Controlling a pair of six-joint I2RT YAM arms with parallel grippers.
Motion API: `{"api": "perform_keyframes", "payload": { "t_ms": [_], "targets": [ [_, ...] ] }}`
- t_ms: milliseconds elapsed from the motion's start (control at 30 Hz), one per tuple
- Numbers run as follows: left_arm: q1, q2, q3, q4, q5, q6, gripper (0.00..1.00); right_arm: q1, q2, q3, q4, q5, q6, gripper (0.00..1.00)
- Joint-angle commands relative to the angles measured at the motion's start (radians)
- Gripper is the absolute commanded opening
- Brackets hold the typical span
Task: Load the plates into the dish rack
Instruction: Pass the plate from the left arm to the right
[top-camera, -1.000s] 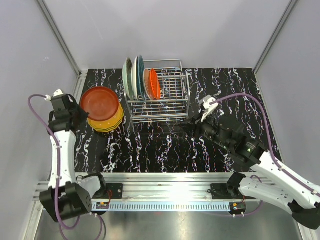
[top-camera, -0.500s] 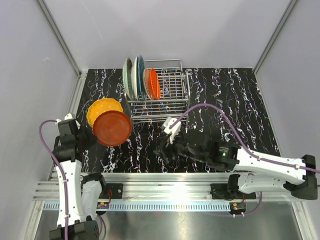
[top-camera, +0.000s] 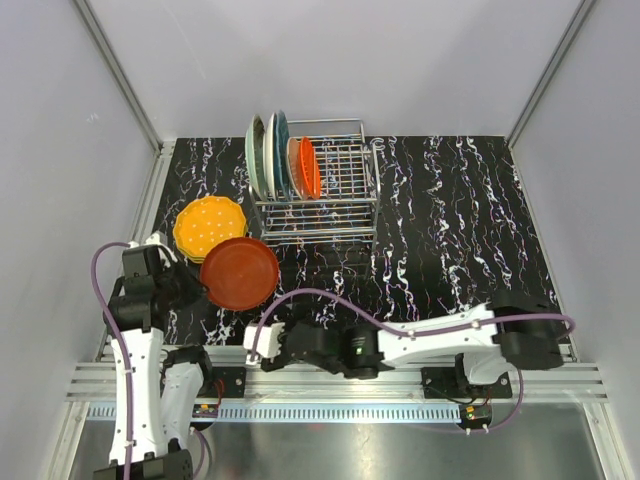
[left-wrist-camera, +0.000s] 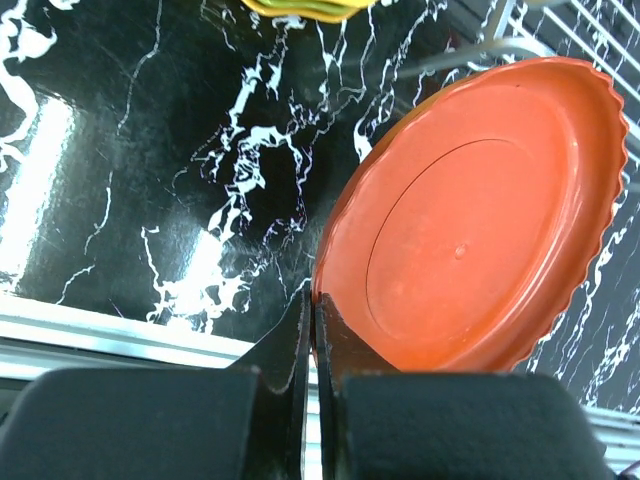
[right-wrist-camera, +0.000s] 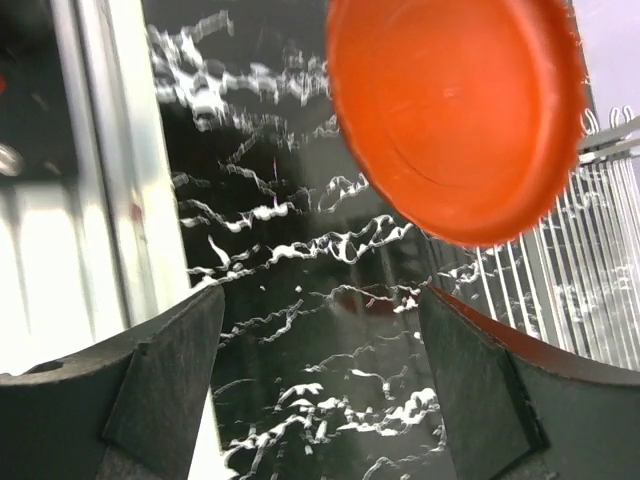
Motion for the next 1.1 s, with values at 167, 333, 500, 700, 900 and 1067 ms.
{"api": "perform_keyframes", "payload": {
  "t_ms": [167, 333, 500, 700, 900, 1067],
  "targets": [
    [-0.028, -0.007, -0.065, 0.026, 0.089, 0.023, 0.0, 0.02, 0.216, 0.13, 0.198, 0.175, -0.275, 0.87],
    [-0.05, -0.016, -0.074, 0.025, 0.092, 0.026, 0.0, 0.02, 0.345, 0.17, 0.319, 0.226, -0.41, 0.88],
    [-0.073, -0.007, -0.063, 0.015, 0.095, 0.032, 0.0, 0.016, 0.428, 0.213, 0.322, 0.232, -0.427, 0.8],
    [-0.076, -0.007, -0.078, 0.015, 0.13, 0.035, 0.06, 0.014, 0.505, 0.266, 0.363, 0.304, -0.44, 0.38],
    [-0.079, -0.001, -0.072, 0.034, 0.198, 0.023, 0.34, 0.014, 0.509, 0.257, 0.412, 0.335, -0.475, 0.15],
    [-0.077, 0.016, -0.06, 0.066, 0.212, 0.011, 0.77, 0.017, 0.467, 0.228, 0.425, 0.335, -0.438, 0.08]
  ]
}}
